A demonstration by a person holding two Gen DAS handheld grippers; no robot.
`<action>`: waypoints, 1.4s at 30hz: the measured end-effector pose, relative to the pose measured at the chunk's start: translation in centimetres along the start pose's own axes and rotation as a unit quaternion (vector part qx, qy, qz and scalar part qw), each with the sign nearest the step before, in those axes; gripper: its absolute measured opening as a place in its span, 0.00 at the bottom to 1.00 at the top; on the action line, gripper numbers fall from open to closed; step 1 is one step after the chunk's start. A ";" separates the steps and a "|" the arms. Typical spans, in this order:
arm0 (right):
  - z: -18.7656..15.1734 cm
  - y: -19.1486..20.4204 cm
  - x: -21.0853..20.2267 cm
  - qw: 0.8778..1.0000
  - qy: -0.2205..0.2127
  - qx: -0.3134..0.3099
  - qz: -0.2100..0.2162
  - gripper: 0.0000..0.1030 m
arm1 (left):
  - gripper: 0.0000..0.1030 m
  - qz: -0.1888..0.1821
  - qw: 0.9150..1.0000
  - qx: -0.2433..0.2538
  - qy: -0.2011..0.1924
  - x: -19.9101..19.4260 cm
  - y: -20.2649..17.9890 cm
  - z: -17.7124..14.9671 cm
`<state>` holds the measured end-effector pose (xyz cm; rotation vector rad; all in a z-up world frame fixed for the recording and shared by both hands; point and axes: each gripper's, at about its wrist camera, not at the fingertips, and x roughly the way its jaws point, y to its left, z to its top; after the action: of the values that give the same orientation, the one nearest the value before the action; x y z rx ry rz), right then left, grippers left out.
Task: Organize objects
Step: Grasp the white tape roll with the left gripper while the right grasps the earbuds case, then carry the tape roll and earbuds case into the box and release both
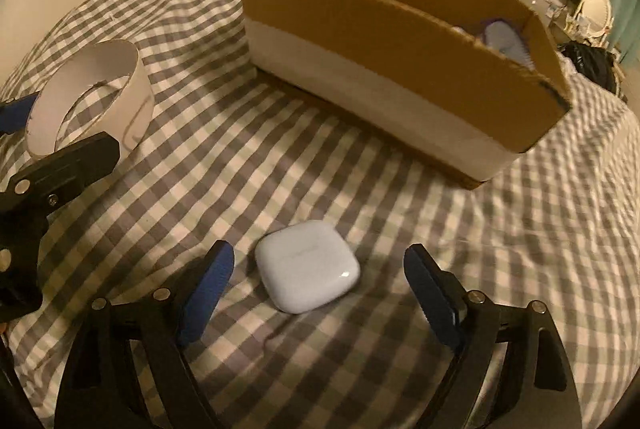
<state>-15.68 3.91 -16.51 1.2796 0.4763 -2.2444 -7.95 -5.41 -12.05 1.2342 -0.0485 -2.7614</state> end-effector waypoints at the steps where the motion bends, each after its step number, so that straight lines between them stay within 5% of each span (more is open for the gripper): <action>1: 0.1 0.0 0.4 1.000 0.008 0.002 0.007 0.76 | 0.82 0.003 1.000 0.001 0.000 0.1 0.0 0.0; 5: 0.0 -0.4 1.3 0.999 0.027 0.011 0.020 0.55 | 0.82 0.002 1.000 0.003 0.002 0.1 0.0 -0.1; 11: -0.4 -0.6 0.3 1.000 0.011 0.016 0.016 0.55 | 0.83 0.001 1.000 0.004 0.001 0.0 -0.1 -0.1; 23: 0.8 -3.6 -9.3 0.990 -0.127 0.057 -0.002 0.55 | 0.82 -0.025 0.998 0.026 -0.042 -2.5 -1.4 4.7; 33: 8.4 -7.4 -14.5 0.976 -0.206 0.054 -0.038 0.55 | 0.82 -0.043 0.994 0.032 -0.099 -2.4 -2.7 14.1; 42: 15.1 -11.5 -13.8 0.970 -0.228 0.067 -0.048 0.55 | 0.82 -0.049 0.993 0.050 -0.097 3.5 -4.7 19.5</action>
<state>-26.88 8.74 3.48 0.7674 0.2201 -2.5872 -25.20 -1.52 -1.96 1.0114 -0.1489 -2.9893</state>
